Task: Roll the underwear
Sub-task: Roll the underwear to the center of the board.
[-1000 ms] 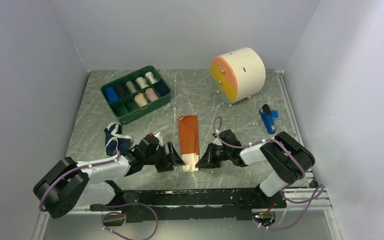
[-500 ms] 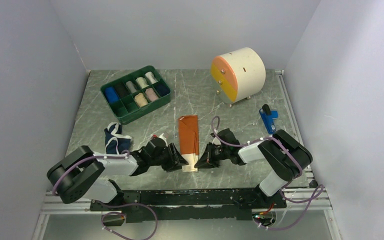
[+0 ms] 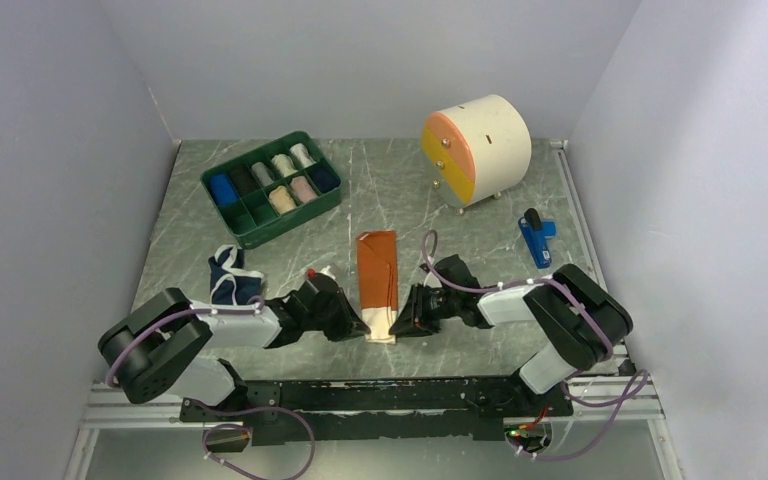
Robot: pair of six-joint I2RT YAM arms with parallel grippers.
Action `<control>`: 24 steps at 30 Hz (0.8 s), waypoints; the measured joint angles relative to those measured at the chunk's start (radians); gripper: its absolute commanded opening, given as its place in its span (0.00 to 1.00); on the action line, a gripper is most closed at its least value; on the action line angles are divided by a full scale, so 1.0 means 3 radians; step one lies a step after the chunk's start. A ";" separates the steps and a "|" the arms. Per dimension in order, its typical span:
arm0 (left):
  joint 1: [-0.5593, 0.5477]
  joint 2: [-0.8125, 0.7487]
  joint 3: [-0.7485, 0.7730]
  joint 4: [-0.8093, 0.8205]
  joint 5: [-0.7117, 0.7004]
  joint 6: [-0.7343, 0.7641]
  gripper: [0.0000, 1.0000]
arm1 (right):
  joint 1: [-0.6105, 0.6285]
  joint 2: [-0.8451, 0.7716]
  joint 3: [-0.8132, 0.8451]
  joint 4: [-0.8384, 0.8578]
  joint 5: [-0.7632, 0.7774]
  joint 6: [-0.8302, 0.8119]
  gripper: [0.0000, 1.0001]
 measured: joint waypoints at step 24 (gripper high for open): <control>0.0385 -0.0827 0.0210 -0.1545 -0.0256 0.1076 0.66 | 0.1172 -0.1217 0.0296 -0.0407 0.1022 -0.4955 0.51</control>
